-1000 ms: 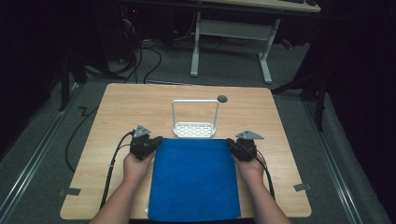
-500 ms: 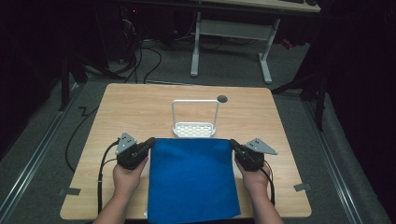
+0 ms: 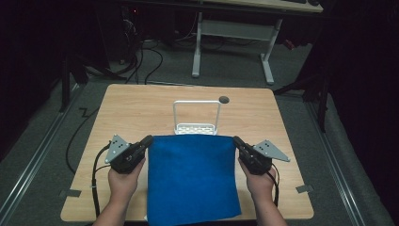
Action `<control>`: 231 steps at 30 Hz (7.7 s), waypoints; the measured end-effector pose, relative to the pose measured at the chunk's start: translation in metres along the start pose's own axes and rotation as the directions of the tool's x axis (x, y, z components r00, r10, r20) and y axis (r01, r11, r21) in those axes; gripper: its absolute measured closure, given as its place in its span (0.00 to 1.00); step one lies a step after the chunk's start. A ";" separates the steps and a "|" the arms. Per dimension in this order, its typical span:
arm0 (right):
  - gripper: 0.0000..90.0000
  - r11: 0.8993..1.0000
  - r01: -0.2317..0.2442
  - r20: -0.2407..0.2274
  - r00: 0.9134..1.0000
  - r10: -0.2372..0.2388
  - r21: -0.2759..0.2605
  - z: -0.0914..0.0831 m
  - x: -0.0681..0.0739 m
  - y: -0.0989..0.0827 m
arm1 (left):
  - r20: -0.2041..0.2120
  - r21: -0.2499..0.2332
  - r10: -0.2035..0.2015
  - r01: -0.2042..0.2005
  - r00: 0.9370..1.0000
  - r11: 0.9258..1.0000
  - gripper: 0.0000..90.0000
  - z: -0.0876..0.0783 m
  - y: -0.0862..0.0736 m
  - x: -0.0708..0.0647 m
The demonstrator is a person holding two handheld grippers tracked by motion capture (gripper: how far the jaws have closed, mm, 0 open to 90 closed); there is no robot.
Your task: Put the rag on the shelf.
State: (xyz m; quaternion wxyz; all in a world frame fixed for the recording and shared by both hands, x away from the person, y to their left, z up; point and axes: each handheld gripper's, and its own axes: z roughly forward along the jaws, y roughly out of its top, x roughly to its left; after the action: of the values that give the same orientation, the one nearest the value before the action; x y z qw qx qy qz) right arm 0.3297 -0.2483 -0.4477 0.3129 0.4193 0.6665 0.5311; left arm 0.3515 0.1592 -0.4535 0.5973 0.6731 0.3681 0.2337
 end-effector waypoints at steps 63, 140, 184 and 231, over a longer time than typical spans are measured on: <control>0.99 0.978 0.051 0.091 0.995 -0.033 -0.203 0.037 -0.045 0.153 | -0.117 -0.126 0.216 -0.231 0.969 0.965 0.98 0.062 0.159 0.034; 0.98 0.962 -0.027 0.072 0.997 0.007 0.272 0.155 -0.080 0.000 | -0.019 0.407 -0.029 0.034 0.999 0.913 0.98 0.163 -0.008 0.089; 0.72 0.980 -0.038 0.116 0.993 0.016 0.193 0.123 -0.099 0.032 | -0.145 0.290 -0.004 0.046 0.989 0.956 0.67 0.126 0.034 0.105; 0.42 0.968 0.125 0.013 0.991 -0.131 0.218 -0.010 -0.012 -0.011 | -0.015 0.281 0.003 0.001 1.000 0.960 0.49 -0.003 -0.025 0.010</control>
State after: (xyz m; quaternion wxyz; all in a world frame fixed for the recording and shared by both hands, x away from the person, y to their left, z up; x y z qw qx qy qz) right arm 0.3237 -0.2645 -0.4559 0.3079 0.4140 0.7418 0.4284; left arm 0.3497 0.1692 -0.4784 0.4927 0.7496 0.4016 0.1844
